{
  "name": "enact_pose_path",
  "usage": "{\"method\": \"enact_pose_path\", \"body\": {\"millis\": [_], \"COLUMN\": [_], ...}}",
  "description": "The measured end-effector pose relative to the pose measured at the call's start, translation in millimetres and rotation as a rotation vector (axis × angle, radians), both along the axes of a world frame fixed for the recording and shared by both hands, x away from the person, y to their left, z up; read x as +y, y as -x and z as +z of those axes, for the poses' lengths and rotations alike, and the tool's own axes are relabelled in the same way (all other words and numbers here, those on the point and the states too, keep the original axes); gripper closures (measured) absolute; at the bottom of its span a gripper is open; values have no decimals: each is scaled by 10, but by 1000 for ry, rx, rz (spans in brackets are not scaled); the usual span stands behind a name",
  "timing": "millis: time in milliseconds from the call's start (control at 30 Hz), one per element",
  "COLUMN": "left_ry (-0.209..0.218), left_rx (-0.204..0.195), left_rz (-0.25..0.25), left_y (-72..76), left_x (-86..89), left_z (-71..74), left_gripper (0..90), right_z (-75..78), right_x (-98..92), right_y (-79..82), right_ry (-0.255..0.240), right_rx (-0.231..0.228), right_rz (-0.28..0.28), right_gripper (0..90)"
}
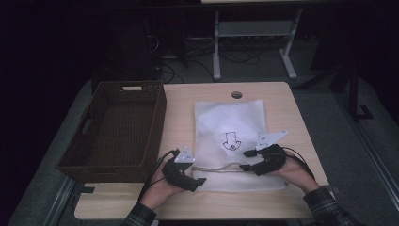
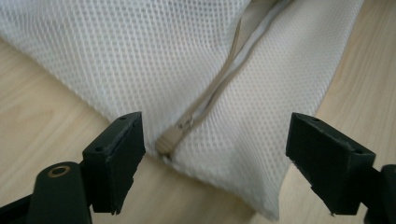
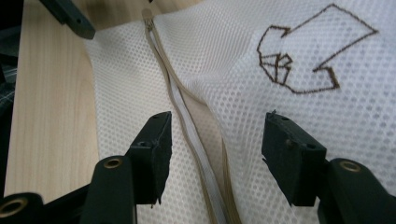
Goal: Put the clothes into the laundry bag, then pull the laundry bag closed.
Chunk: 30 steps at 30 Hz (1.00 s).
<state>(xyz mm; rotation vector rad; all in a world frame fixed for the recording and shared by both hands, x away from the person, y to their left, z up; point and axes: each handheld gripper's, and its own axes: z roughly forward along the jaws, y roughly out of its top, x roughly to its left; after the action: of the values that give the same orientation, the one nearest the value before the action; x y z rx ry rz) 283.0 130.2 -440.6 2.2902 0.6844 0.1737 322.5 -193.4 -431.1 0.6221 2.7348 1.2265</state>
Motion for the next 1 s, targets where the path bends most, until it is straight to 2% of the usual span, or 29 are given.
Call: {"method": "enact_pose_path", "body": {"millis": [133,200,333,500,533,867,900,1000], "left_ry": [-6,-3,1,-2,1,-16,-23,-24], "left_rx": [-4,-8,-2,-1,0,23,26,27], "left_rz": [20,40,59,76,76,83,86,95], "left_y": [62,116,178,250,279,366,378,384], "left_x": [52,102,155,199,213,276,289,315], "left_z": [-22,-22,-42,-59,-63,-112,-123,-128], "left_gripper": [184,182,183,183,183,183,183,183], "right_z": [37,65,73,56,43,39,32,19], "right_x": [70,164,305,434,499,820,908,1018], "right_y": [-3,-16,-25,-45,-48,-89,-102,-120], "right_ry": [-3,-15,-6,-24,-28,-49,-56,-64], "right_rx": [-13,-20,-28,-12,-12,-13,-11,-9], "right_rz": [10,25,48,72,81,114,120,132], "right_gripper": [426,448,490,544,579,632,651,663]}}
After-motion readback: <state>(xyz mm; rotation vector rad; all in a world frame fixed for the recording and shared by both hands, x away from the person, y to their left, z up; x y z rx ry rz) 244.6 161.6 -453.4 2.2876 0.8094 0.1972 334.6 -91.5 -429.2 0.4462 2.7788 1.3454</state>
